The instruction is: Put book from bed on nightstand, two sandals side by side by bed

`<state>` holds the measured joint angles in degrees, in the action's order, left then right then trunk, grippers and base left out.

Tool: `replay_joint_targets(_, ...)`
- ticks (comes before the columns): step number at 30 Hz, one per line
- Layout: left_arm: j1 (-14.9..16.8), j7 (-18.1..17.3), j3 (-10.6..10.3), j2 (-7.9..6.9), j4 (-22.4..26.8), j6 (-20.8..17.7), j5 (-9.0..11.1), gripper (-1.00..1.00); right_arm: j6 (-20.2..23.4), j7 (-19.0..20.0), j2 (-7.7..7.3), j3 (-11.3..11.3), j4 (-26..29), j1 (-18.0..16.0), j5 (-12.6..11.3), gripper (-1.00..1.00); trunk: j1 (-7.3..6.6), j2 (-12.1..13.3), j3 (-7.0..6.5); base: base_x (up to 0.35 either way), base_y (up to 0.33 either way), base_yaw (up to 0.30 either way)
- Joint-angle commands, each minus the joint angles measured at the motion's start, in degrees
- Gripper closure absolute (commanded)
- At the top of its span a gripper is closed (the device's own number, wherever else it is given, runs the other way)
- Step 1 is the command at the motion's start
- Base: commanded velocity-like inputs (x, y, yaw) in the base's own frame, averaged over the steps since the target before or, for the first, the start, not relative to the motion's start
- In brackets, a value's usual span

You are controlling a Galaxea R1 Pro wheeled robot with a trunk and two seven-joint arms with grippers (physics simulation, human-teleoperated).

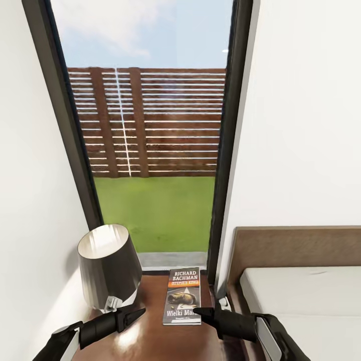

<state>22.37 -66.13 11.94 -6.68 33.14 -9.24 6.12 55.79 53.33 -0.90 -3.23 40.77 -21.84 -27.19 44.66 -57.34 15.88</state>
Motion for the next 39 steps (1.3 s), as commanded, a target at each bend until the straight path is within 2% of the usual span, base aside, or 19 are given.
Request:
replay_joint_targets(1,0.04,-0.23,0.06,0.0,0.0,-0.6,0.21,-1.0,0.21,0.27,0.01,-0.11,-0.01,-0.04,0.12,1.0,0.23,-0.47,0.26,0.0,0.0,0.0)
replay_joint_targets(39,0.04,-0.23,0.01,0.09,0.0,-0.6,0.21,-1.0,0.25,0.28,0.28,-0.09,-0.06,-0.04,0.12,1.0,8.58,-15.71,7.08,0.0,0.0,0.0)
